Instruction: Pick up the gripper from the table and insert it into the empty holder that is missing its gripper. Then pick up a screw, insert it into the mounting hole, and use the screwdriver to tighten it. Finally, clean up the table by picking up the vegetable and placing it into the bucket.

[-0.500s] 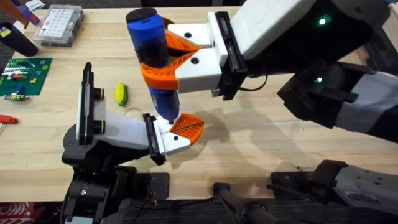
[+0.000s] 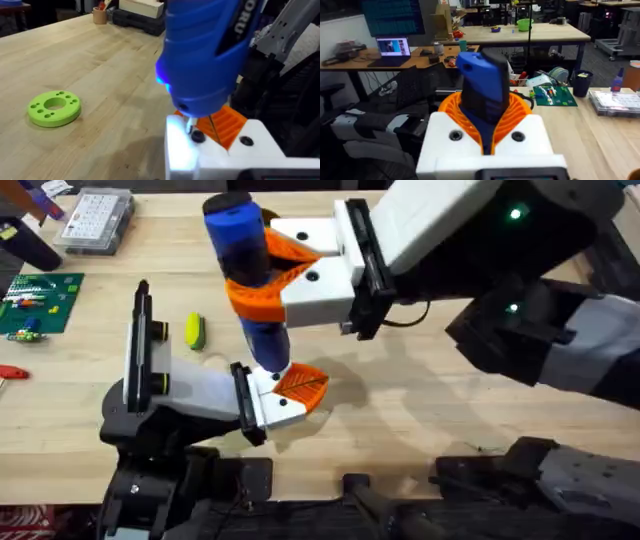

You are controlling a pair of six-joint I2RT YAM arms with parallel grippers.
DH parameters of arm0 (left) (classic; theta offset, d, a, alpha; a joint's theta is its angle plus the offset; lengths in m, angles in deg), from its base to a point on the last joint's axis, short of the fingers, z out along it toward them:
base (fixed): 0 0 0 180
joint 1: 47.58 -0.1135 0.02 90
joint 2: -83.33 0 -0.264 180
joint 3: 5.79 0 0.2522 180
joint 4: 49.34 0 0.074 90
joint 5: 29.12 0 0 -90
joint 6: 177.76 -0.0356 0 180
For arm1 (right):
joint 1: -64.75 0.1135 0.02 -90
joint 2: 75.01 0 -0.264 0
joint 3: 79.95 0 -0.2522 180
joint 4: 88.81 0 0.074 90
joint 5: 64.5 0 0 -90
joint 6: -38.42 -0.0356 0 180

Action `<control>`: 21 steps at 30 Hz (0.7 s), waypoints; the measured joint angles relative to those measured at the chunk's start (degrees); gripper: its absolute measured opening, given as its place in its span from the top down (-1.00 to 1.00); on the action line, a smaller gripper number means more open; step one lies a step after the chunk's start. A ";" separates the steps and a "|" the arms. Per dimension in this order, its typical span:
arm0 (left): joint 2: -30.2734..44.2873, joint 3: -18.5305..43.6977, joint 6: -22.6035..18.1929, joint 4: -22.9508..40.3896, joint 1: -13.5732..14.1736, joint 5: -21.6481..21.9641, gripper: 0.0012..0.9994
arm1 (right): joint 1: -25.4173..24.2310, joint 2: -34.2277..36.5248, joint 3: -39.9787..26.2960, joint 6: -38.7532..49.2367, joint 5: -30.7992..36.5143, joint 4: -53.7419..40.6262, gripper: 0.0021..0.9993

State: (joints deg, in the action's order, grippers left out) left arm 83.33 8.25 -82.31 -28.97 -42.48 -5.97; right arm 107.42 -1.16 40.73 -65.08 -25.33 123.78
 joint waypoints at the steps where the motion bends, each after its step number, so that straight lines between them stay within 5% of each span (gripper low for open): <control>1: 0.02 0.00 0.00 0.00 0.00 0.00 0.98 | 0.00 0.00 0.00 0.00 0.00 0.02 0.87; 21: 0.02 0.00 -0.02 -0.02 0.00 0.02 0.98 | 0.00 0.33 0.26 -4.33 -0.18 5.68 0.87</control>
State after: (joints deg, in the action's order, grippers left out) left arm 83.34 8.25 -82.33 -28.99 -42.48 -5.95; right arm 107.42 -0.84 40.99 -69.41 -25.51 129.46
